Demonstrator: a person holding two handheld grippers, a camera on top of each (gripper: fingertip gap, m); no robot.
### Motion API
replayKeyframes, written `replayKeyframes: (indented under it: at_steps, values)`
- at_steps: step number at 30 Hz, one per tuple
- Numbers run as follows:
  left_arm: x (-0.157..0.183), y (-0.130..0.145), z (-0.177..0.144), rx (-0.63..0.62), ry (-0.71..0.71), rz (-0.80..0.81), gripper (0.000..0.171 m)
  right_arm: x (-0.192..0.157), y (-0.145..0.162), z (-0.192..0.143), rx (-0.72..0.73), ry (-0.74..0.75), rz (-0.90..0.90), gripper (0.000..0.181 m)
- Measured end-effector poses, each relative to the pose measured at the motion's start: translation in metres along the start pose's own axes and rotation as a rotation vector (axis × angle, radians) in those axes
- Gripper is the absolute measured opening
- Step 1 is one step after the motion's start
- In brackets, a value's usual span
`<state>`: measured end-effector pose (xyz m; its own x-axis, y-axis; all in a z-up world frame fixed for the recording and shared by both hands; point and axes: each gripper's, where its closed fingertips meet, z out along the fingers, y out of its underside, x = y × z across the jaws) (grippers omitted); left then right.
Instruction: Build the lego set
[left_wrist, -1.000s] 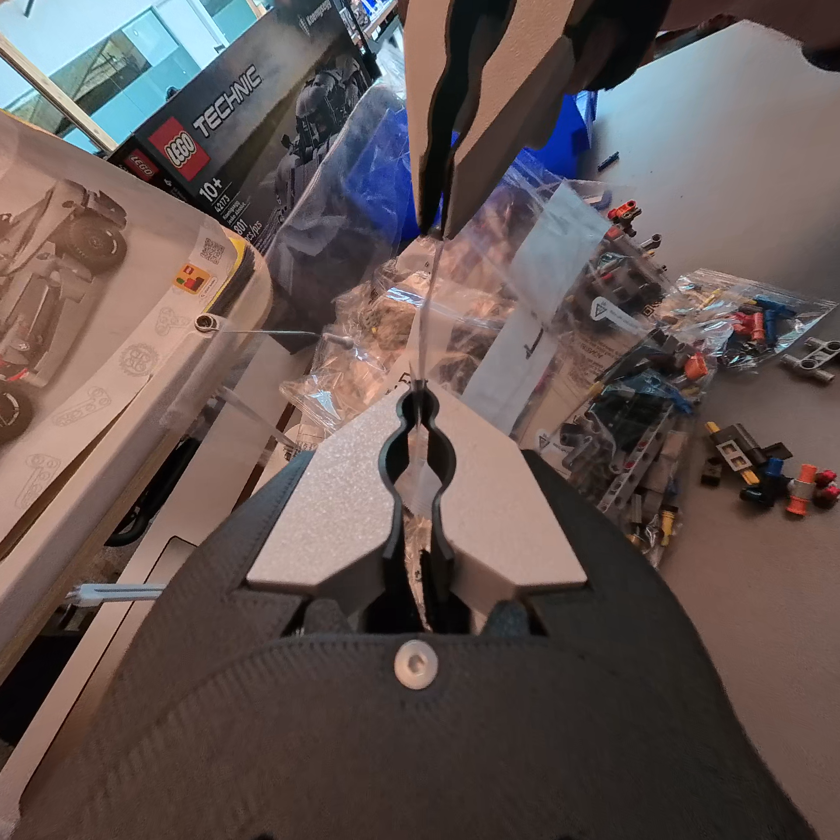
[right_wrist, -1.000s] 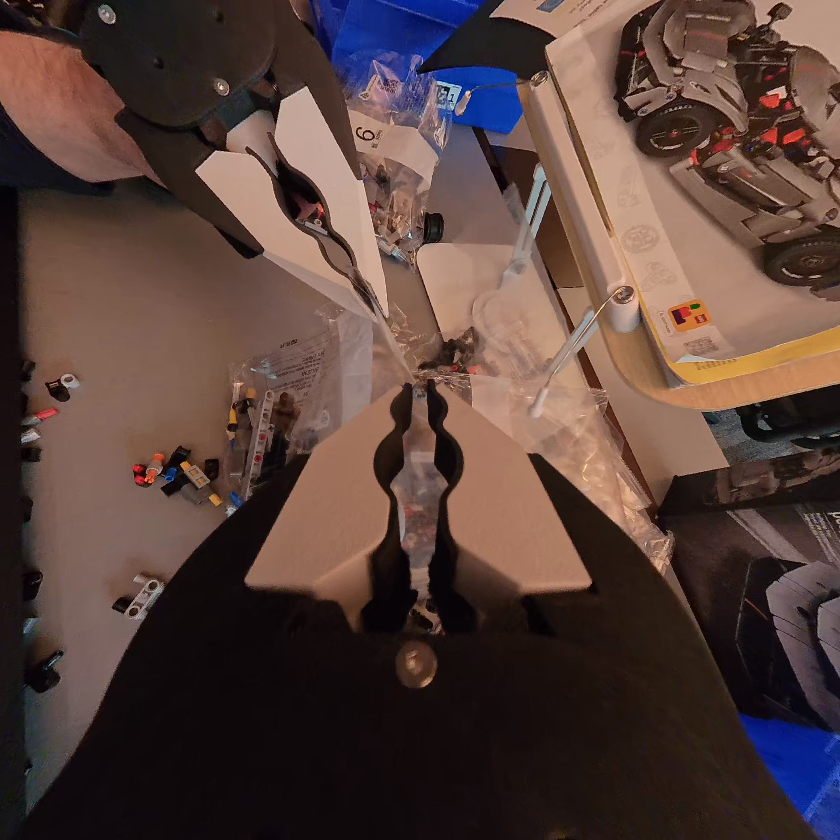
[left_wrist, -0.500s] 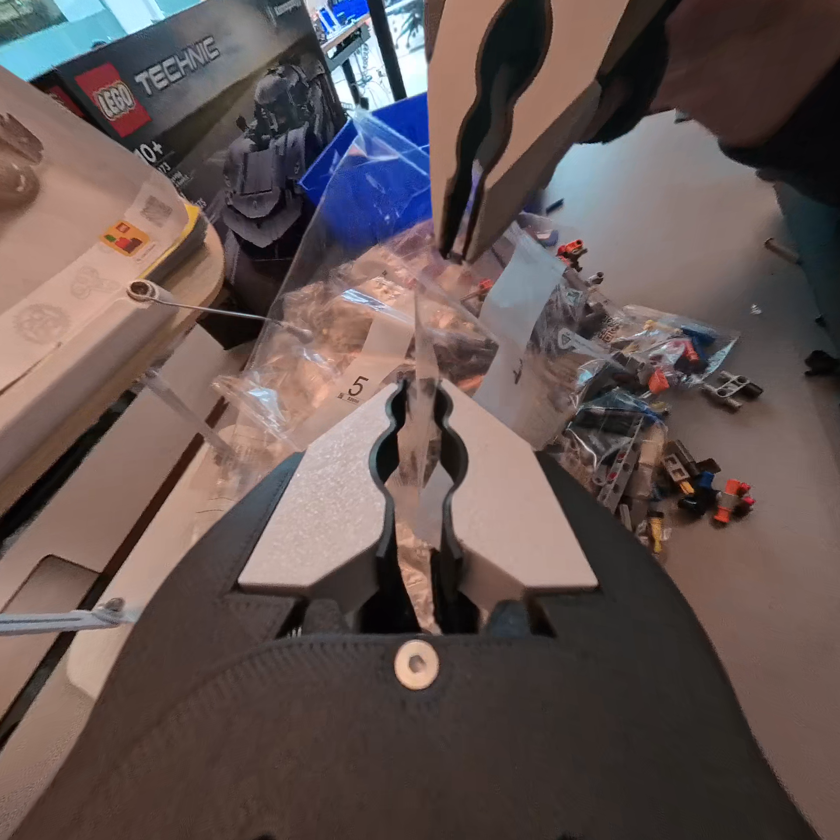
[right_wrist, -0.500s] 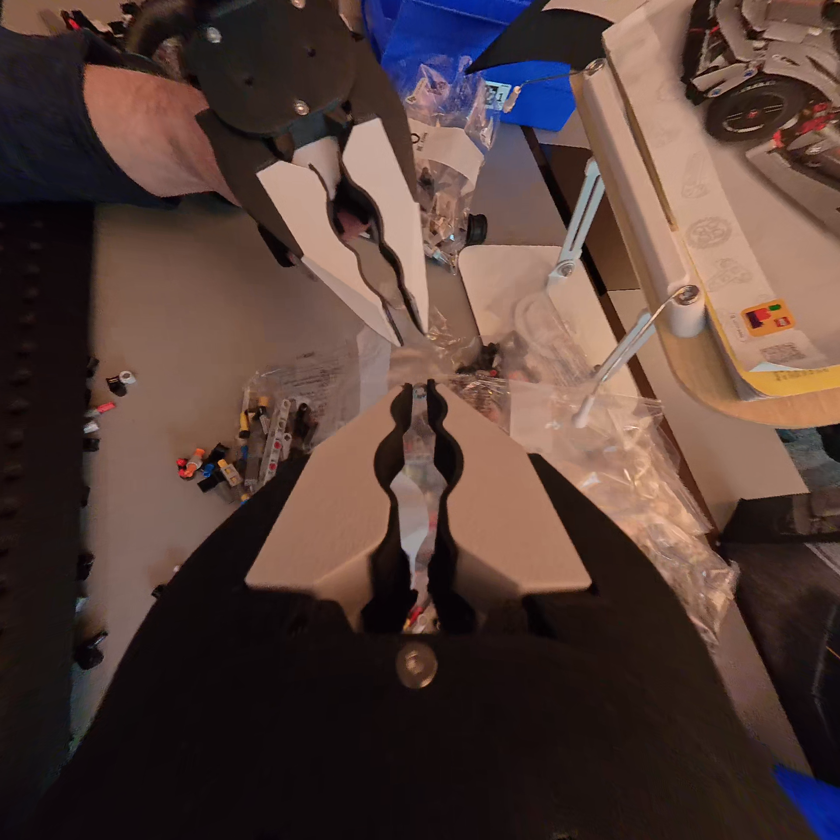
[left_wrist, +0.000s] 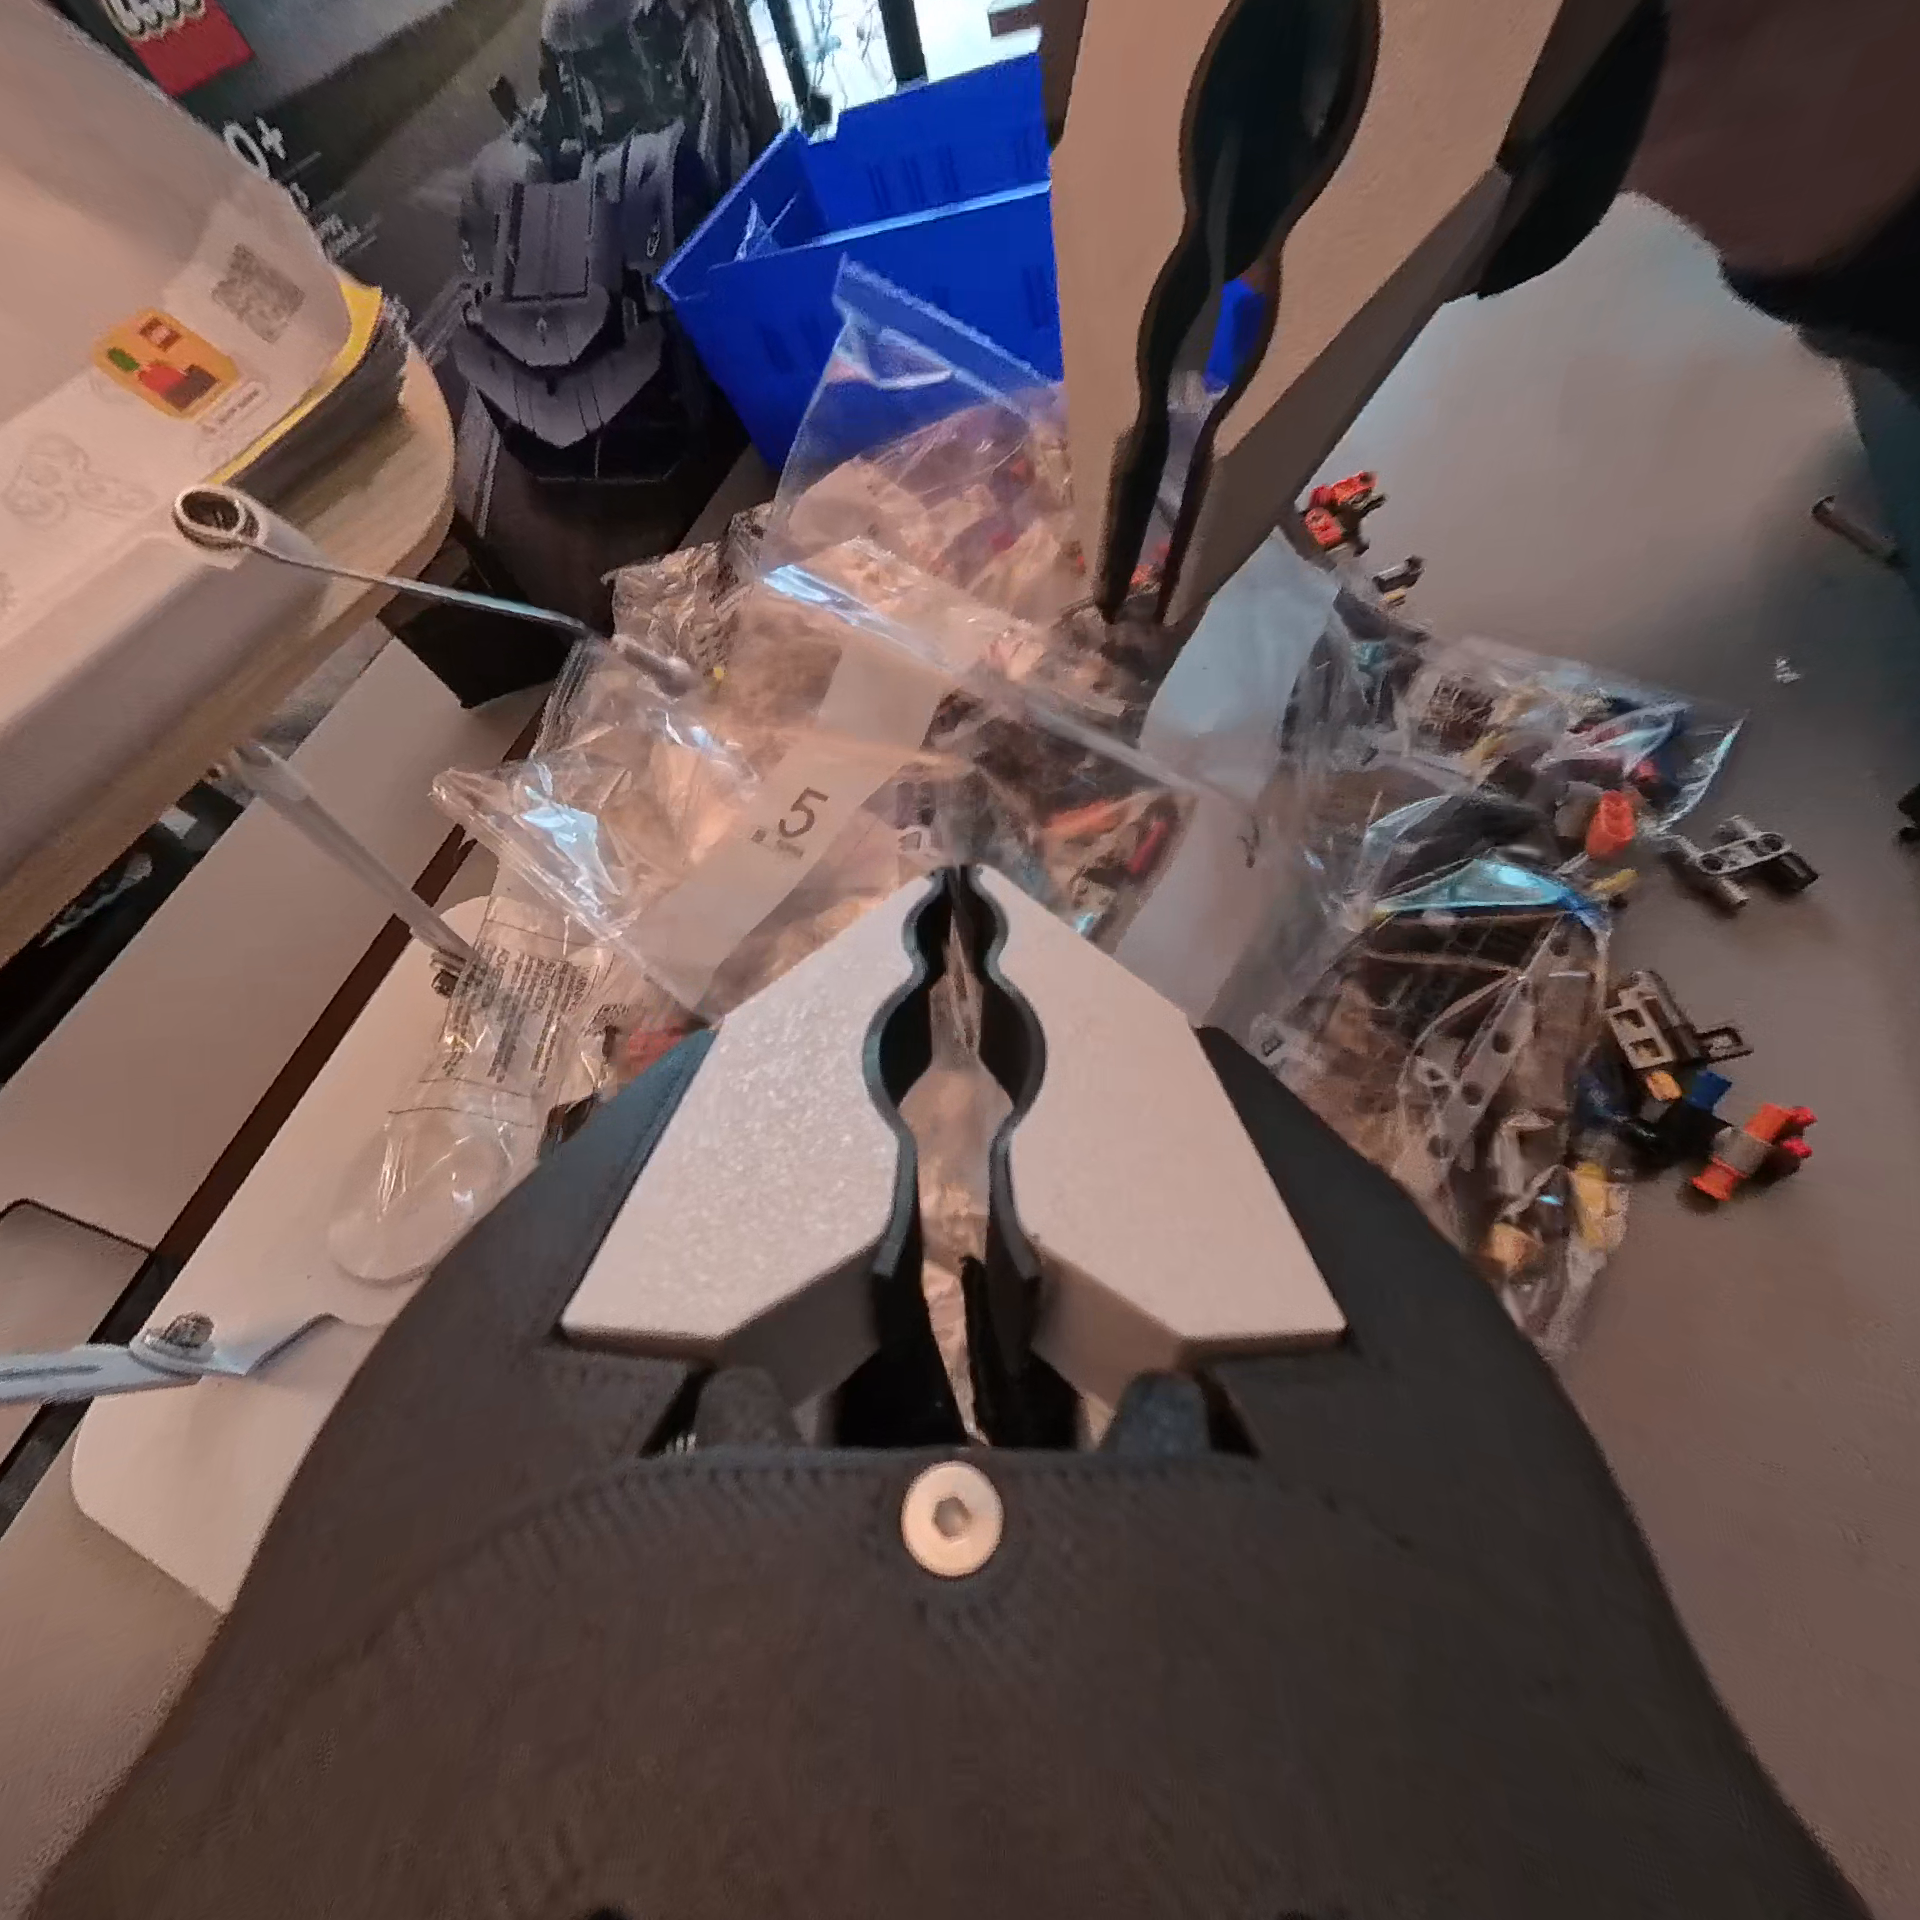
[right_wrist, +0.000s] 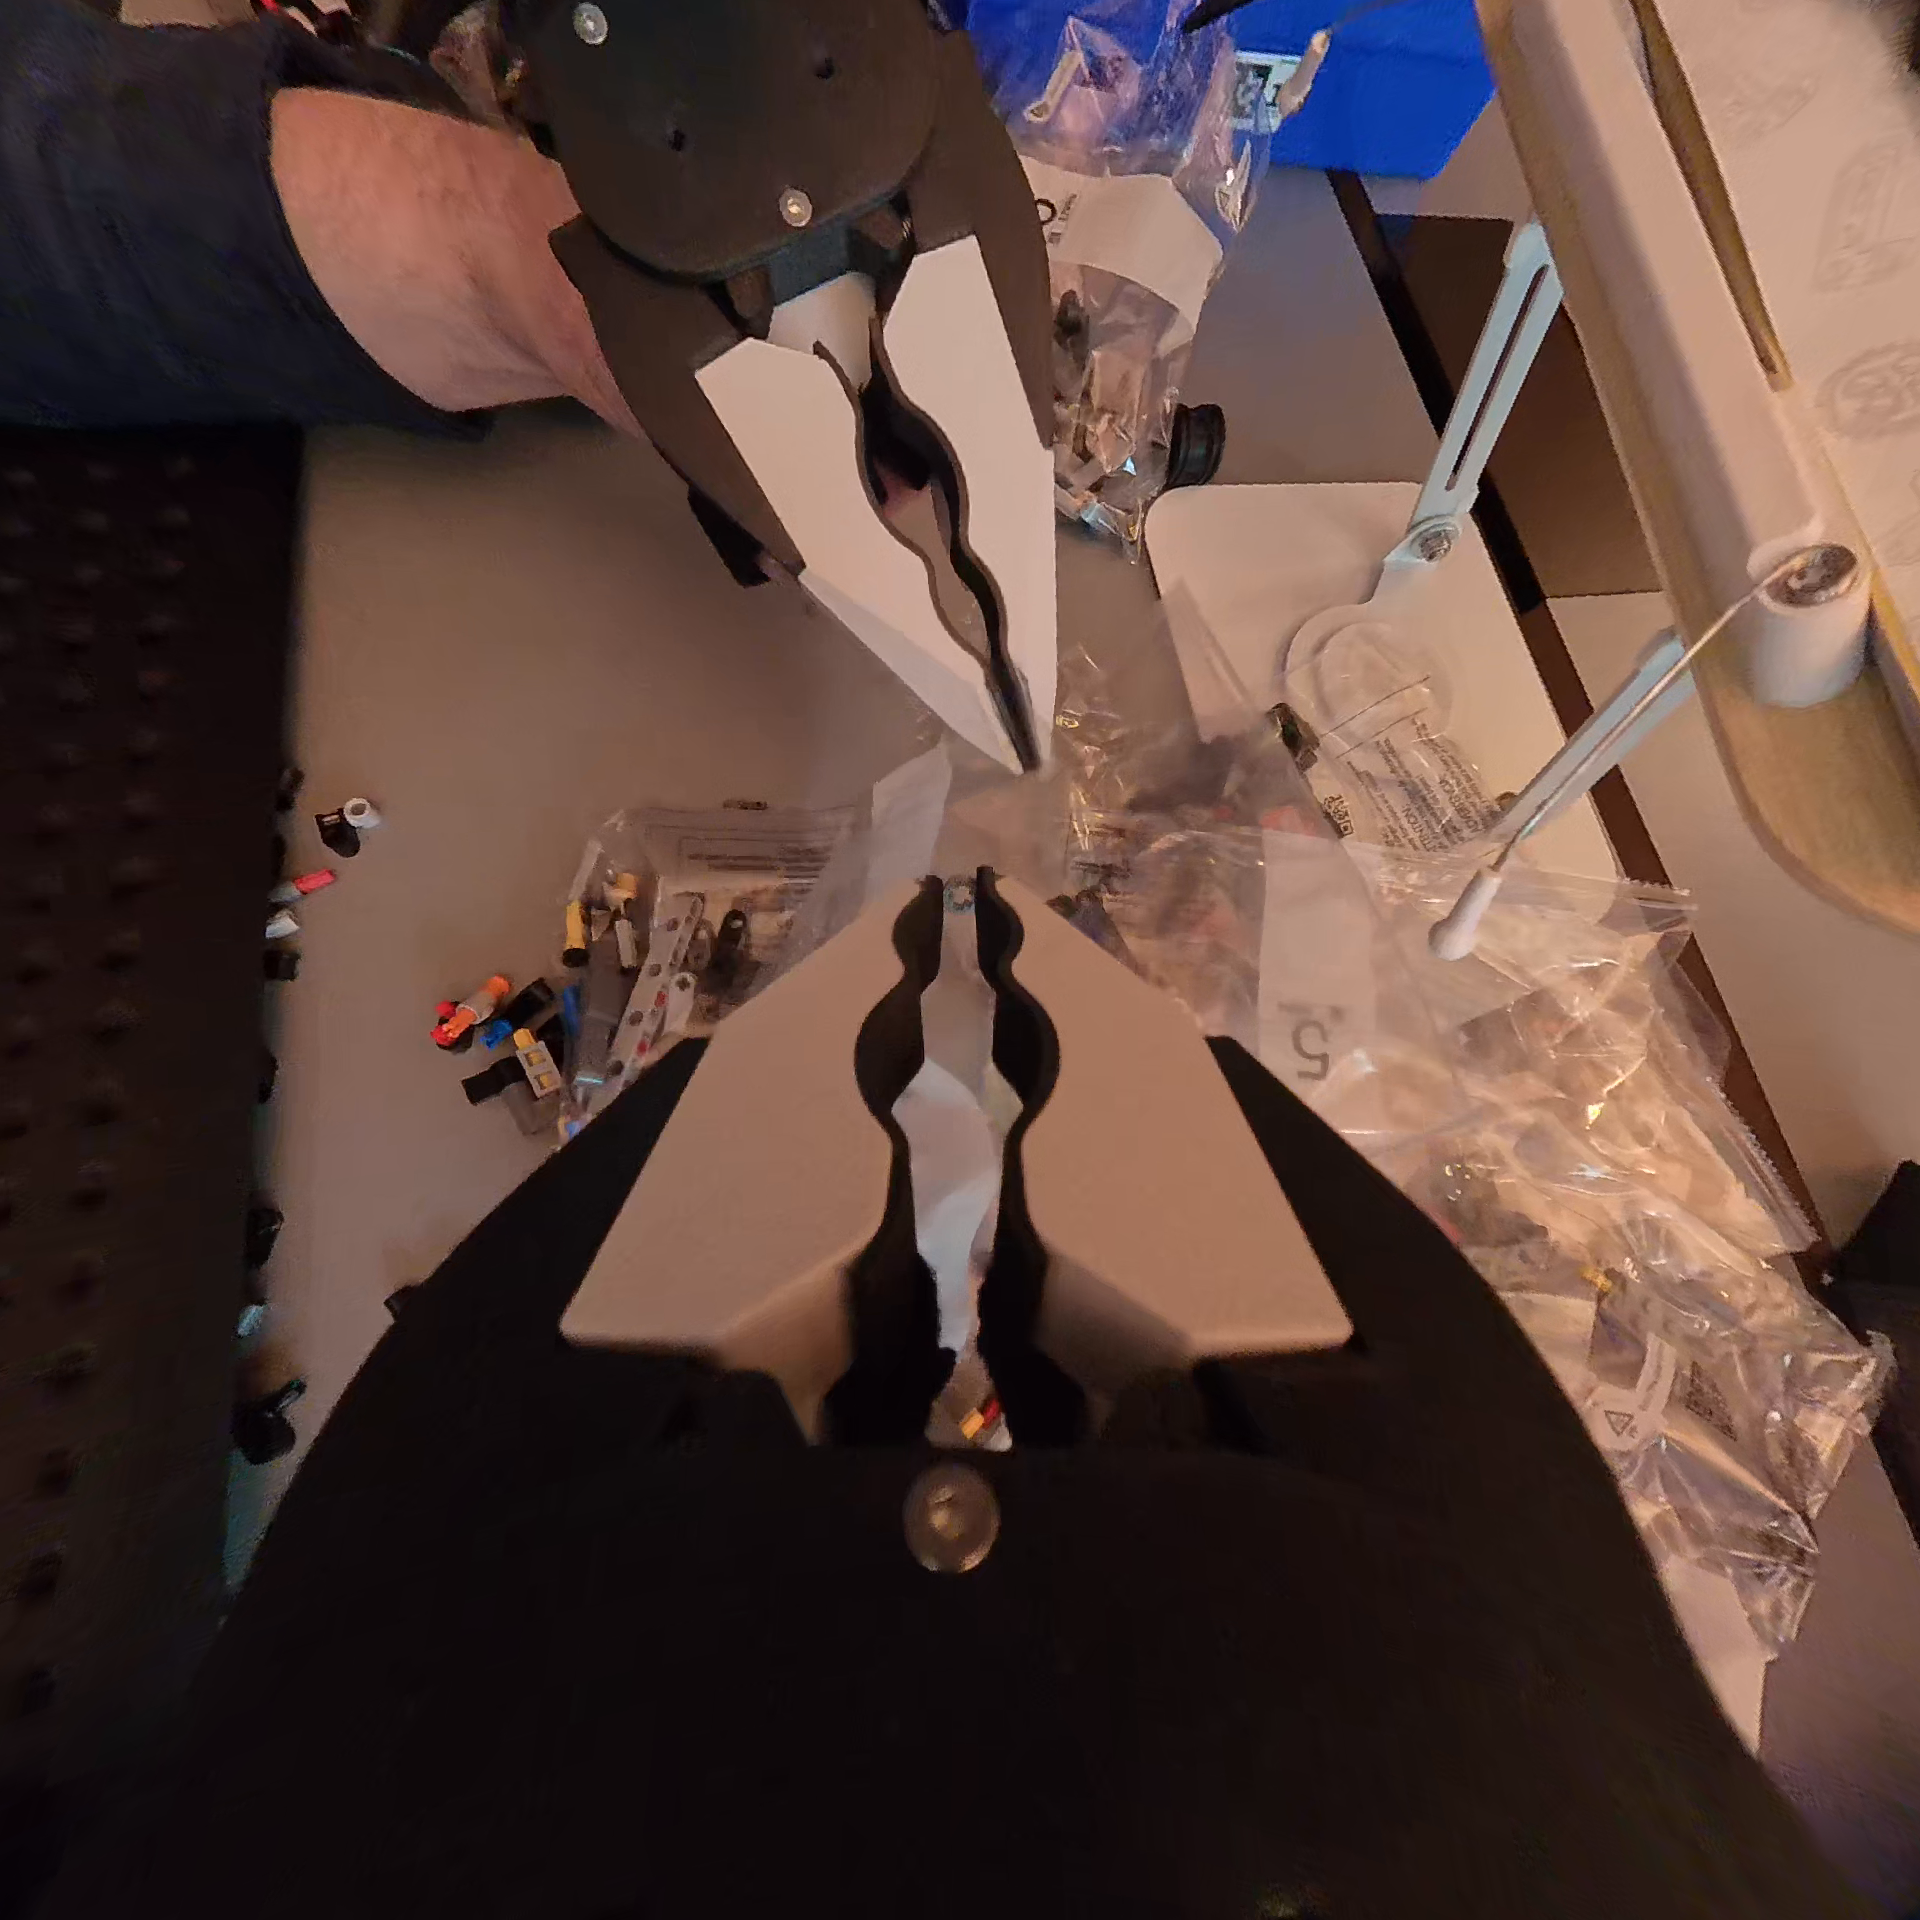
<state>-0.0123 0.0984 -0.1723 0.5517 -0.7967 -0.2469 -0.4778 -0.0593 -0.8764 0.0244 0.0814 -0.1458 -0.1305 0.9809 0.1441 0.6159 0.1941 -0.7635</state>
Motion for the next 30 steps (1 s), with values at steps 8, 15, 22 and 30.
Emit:
replayKeyframes:
  at_steps: [8,15,22,30]
  values:
    - [-0.01,0.012,-0.003,-0.049,-0.015,-0.045,0.0,0.011,0.002,-0.007,0.043,0.026,0.029,0.004]
    - [-0.022,0.027,-0.01,-0.107,-0.038,-0.056,0.0,0.021,-0.03,-0.03,0.345,-0.01,0.132,0.004]
    - [-0.046,0.04,-0.032,-0.131,-0.104,-0.1,0.0,0.036,-0.018,-0.045,0.387,-0.01,0.201,0.004]
    - [-0.054,0.051,-0.03,-0.159,-0.138,-0.141,0.005,0.009,0.018,-0.019,0.149,-0.129,0.12,0.003]
